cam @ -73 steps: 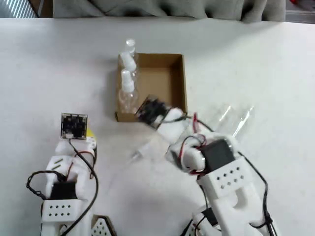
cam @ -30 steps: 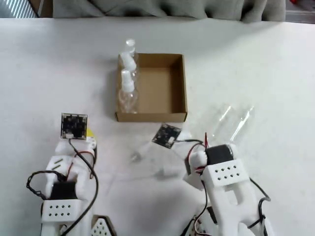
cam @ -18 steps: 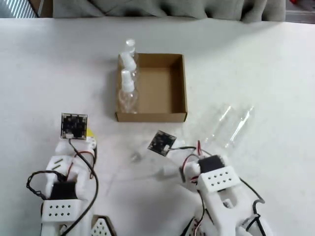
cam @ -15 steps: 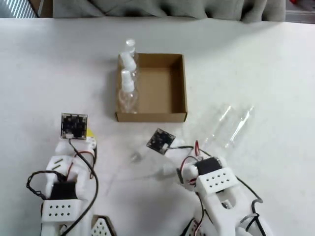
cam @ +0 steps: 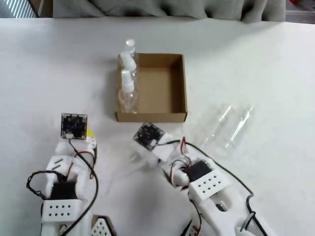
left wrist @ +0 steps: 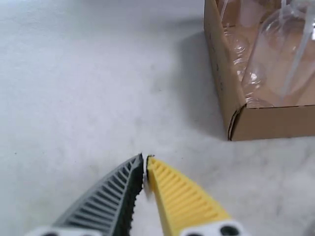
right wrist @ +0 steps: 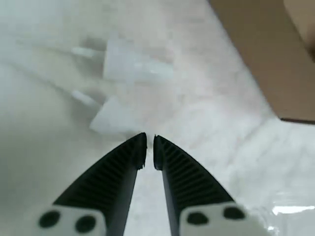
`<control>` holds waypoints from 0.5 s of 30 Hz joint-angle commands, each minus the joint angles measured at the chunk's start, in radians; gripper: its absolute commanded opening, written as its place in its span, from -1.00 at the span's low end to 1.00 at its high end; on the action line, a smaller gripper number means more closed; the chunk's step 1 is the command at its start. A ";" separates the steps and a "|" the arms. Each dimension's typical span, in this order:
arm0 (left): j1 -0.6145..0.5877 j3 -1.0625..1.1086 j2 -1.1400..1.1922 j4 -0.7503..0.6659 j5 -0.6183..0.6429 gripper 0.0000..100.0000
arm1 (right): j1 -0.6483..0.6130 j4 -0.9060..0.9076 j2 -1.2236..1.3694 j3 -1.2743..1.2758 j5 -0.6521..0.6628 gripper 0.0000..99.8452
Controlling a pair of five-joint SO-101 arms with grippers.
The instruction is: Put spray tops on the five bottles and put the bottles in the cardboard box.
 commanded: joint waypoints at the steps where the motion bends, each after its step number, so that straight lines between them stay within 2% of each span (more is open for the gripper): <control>1: -0.001 -0.029 -0.018 -0.020 -0.006 -0.95 | -0.058 -0.053 -0.010 -0.009 -0.011 -0.97; 4: -0.001 -0.029 -0.018 -0.020 -0.006 -0.95 | -0.053 -0.041 -0.018 -0.009 -0.011 -0.97; 6: 0.008 -0.028 -0.018 -0.020 -0.006 -0.95 | 0.005 -0.002 -0.022 -0.017 -0.011 -0.97; 11: 0.051 -0.006 -0.018 -0.072 -0.005 -0.95 | 0.257 0.153 -0.022 -0.124 -0.061 -0.97; 15: 0.053 0.011 -0.018 -0.124 -0.003 -0.95 | 0.461 0.188 -0.022 -0.155 -0.064 -0.97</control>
